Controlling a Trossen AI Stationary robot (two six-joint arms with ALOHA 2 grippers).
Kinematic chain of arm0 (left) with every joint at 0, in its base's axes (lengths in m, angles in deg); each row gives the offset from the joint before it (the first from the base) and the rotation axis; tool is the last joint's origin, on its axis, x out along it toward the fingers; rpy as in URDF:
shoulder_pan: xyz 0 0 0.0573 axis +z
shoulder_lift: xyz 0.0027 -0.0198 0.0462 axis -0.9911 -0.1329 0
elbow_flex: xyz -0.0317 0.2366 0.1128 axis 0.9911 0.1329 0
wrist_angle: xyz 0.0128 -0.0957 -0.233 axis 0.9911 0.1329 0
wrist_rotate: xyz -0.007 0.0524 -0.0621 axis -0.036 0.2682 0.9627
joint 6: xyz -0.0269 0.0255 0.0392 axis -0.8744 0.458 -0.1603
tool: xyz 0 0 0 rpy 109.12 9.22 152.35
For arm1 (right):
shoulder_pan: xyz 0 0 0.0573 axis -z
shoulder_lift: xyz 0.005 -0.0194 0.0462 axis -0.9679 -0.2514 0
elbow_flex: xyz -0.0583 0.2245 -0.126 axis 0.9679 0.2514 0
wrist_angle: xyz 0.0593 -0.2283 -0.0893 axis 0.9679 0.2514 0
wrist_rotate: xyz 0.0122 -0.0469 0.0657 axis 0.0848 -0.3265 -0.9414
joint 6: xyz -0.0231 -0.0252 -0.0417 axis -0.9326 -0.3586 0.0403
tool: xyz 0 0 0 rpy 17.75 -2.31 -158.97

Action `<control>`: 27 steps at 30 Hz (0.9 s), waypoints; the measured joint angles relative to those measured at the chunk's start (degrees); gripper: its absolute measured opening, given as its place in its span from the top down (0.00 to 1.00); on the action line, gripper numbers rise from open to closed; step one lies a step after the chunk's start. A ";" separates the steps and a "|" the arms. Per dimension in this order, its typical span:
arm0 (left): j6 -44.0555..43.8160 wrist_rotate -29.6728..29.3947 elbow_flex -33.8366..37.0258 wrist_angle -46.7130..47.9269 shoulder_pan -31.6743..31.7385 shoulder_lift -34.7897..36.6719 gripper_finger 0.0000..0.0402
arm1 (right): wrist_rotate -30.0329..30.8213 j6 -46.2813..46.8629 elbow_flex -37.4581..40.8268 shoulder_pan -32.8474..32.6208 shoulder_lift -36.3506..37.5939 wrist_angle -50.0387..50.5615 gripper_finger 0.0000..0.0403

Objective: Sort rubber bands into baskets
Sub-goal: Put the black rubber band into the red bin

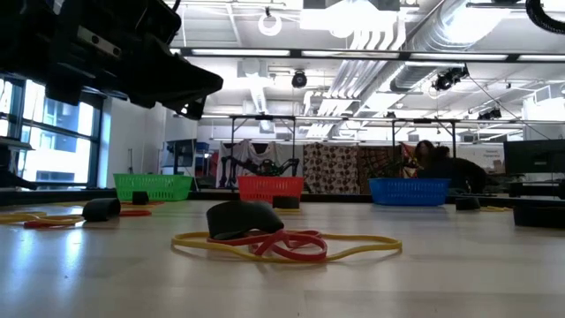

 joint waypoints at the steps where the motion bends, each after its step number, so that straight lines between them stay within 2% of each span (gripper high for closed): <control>1: 0.00 -0.02 0.00 -0.02 0.00 0.00 1.00 | 0.17 0.00 -0.61 -0.01 0.02 0.89 1.00; 8: -0.20 -0.73 0.00 0.00 0.00 0.00 1.00 | 4.72 -0.47 -5.76 -0.12 0.04 9.03 1.00; 14: -0.63 -0.94 0.00 0.02 -0.02 0.00 1.00 | 5.60 1.66 -6.31 -0.31 0.09 9.51 0.96; 19: -0.66 -0.96 0.00 0.04 -0.02 0.00 1.00 | 5.61 4.42 -4.99 -1.94 0.09 9.44 0.78; 23: -0.65 -0.96 0.00 0.02 -0.02 0.00 1.00 | 8.00 5.54 -4.95 -3.90 0.09 8.55 0.62; 27: -0.64 -0.96 0.00 0.04 -0.02 0.00 1.00 | 9.61 4.03 -4.95 -5.51 -0.99 7.47 0.53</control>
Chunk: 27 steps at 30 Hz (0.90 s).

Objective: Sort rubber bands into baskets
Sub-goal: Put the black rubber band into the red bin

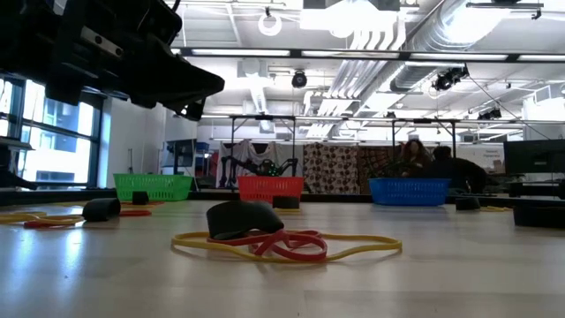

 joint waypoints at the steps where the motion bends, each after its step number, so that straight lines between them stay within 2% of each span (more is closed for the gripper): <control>1: -0.01 -0.01 0.00 -0.02 0.00 0.00 1.00 | 0.12 -0.85 0.00 -0.30 -0.71 -0.01 0.52; 5: -0.01 -0.02 0.00 0.00 0.00 0.00 1.00 | 0.62 -3.01 0.00 -1.12 -4.15 0.08 0.54; 10: -0.01 -0.02 0.00 0.00 0.00 0.00 1.00 | 1.12 -3.62 -1.04 -1.32 -7.45 0.68 0.60; 16: -0.49 -0.15 0.00 0.00 0.00 0.00 1.00 | 3.69 -4.33 -3.80 -1.32 -8.06 4.13 0.74; 23: -0.50 -0.26 0.00 0.02 0.00 0.00 1.00 | 5.07 -5.15 -6.13 -1.30 -8.06 7.92 0.96; 25: -0.47 -0.26 0.00 0.02 0.00 0.00 1.00 | 5.17 -5.15 -6.16 -1.30 -8.06 8.12 0.99; 27: -0.47 -0.26 0.00 0.01 0.00 0.00 1.00 | 5.11 -4.86 -6.16 -1.30 -8.06 8.63 0.97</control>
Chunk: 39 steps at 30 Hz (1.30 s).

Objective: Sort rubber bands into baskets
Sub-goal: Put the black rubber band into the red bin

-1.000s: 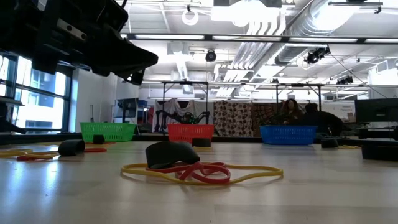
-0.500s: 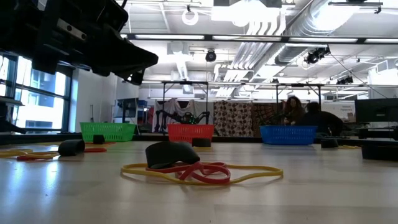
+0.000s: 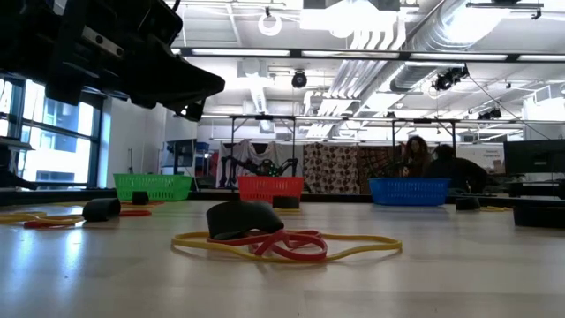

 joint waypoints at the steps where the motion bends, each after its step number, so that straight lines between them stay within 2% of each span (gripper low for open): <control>1: 0.00 0.00 0.00 0.01 0.00 0.00 1.00 | -0.15 0.79 0.00 0.00 0.00 0.31 0.96; 12: 0.00 0.02 0.00 0.51 0.00 0.00 1.00 | -1.27 4.03 1.34 0.50 0.00 -1.72 0.83; 19: 0.00 0.04 0.00 0.63 0.00 0.00 1.00 | -4.14 4.29 5.47 1.55 0.00 -5.91 0.82; 23: 0.00 0.04 0.00 0.64 0.00 0.00 1.00 | -3.75 3.39 5.70 1.71 0.00 -6.24 0.86; 27: 0.00 0.04 0.00 0.63 0.00 0.00 1.00 | -3.56 2.31 5.70 1.84 0.00 -6.24 0.98; 32: -0.16 -0.39 0.00 0.62 0.00 0.00 1.00 | -3.36 2.15 4.74 2.80 0.61 -6.02 0.99; 36: -0.45 -1.84 0.00 0.39 0.00 0.00 1.00 | 0.70 1.63 4.04 5.17 3.58 -9.99 1.00; 39: -1.28 -4.09 0.00 0.26 0.00 0.00 1.00 | 8.05 -1.67 4.04 7.21 6.30 -13.27 1.00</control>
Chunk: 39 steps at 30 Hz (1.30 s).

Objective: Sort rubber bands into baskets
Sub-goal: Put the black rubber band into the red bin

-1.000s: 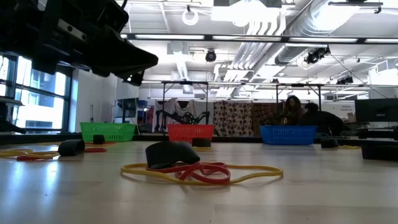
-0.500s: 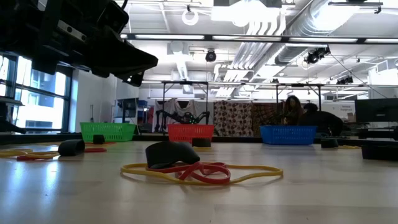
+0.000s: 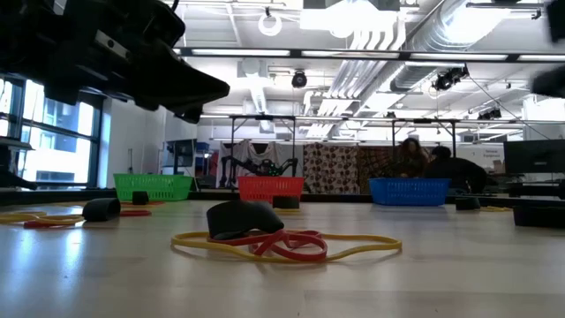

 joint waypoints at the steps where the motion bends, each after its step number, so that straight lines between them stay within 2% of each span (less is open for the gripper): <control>1: -0.49 -0.38 0.00 0.02 0.00 0.00 1.00 | 2.35 -1.31 -0.02 0.86 0.80 -1.07 1.00; 5: -0.73 -1.68 0.00 0.06 0.02 0.00 1.00 | 10.34 -8.62 0.00 5.15 2.24 -5.90 1.00; 8: -0.71 -2.10 0.00 0.07 0.02 0.00 1.00 | 12.26 -16.07 0.07 9.12 2.00 -11.95 1.00; 15: -0.25 -2.77 0.00 0.32 0.02 0.00 1.00 | 11.92 -31.54 4.40 17.48 1.98 -29.98 1.00; 22: 1.74 -5.49 0.02 1.22 0.47 0.13 1.00 | 6.01 -41.79 16.23 26.94 1.94 -64.19 1.00; 25: 0.47 -5.31 0.02 1.24 2.53 0.17 1.00 | 3.35 -44.23 18.68 31.14 1.94 -73.60 1.00; 29: -0.77 -2.38 0.02 1.30 6.17 0.17 1.00 | 1.42 -47.47 18.38 35.99 1.94 -76.65 1.00; 34: -0.69 -1.43 0.02 1.28 10.82 0.17 1.00 | -3.40 -49.61 16.38 42.39 1.94 -77.36 1.00; 39: 0.84 4.86 0.02 0.00 14.95 0.17 1.00 | -5.95 -49.53 14.29 48.72 1.94 -76.96 1.00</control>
